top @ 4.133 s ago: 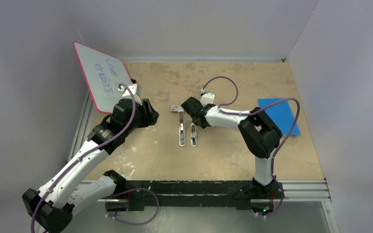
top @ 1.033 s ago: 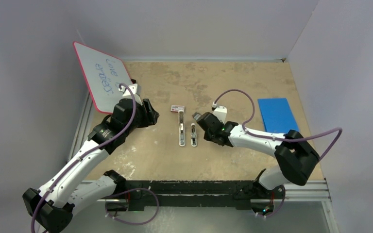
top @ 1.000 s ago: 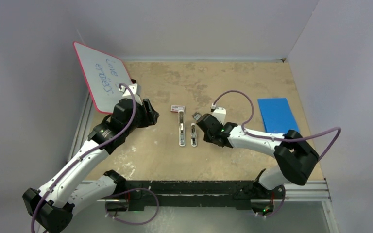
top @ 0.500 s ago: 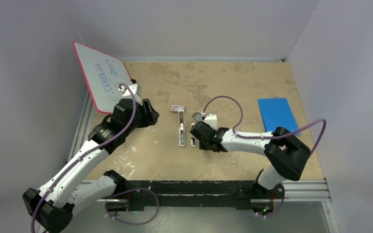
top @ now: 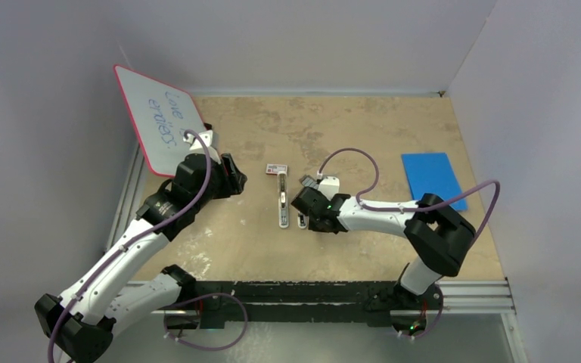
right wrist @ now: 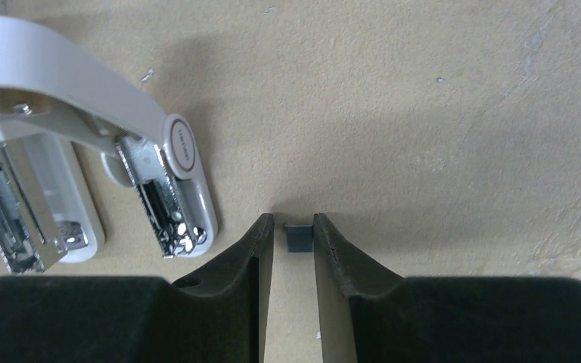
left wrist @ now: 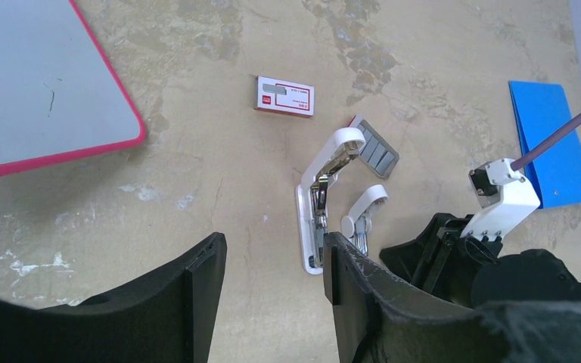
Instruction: Load the staples into the stapler
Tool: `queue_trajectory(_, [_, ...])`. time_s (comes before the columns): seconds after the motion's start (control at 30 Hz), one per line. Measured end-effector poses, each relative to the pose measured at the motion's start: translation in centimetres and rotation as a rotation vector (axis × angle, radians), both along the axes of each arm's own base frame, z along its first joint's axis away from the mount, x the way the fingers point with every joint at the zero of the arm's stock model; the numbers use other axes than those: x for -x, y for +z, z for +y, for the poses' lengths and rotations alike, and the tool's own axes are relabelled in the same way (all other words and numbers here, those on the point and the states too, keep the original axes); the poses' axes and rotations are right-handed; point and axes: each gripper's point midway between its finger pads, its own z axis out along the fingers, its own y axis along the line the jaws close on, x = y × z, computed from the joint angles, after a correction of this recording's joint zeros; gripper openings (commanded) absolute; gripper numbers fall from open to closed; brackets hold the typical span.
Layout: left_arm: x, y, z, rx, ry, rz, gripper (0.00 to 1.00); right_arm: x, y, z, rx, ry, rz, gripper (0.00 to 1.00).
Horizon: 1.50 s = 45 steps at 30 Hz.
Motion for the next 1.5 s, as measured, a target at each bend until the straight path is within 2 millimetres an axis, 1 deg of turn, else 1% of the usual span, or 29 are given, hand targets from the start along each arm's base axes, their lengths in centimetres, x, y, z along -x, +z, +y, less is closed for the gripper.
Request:
queue_trajectory(0.23, [0.02, 0.16, 0.09, 0.002, 0.003, -0.006, 0.50, 0.10, -0.27, -0.59, 0.032, -0.063, 0.018, 0.27])
queue_trajectory(0.37, [0.02, 0.16, 0.09, 0.001, 0.003, -0.006, 0.50, 0.14, -0.27, -0.68, 0.035, -0.071, 0.016, 0.24])
queue_trajectory(0.47, [0.02, 0.16, 0.09, 0.002, 0.003, -0.006, 0.50, 0.13, -0.27, -0.68, 0.034, -0.072, 0.015, 0.25])
queue_trajectory(0.67, [0.02, 0.16, 0.09, 0.001, 0.003, -0.006, 0.50, 0.31, -0.30, -0.44, 0.028, -0.053, 0.027, 0.29])
queue_trajectory(1.0, [0.02, 0.16, 0.09, 0.002, 0.003, -0.006, 0.50, 0.81, -0.34, -0.29, 0.034, 0.030, 0.046, 0.27])
queue_trajectory(1.23, [0.02, 0.16, 0.09, 0.002, 0.003, -0.006, 0.50, 0.70, -0.33, -0.43, 0.044, 0.032, 0.040, 0.31])
queue_trajectory(1.5, [0.02, 0.16, 0.09, 0.002, 0.003, -0.006, 0.50, 0.44, -0.30, -0.60, 0.051, 0.015, 0.024, 0.29])
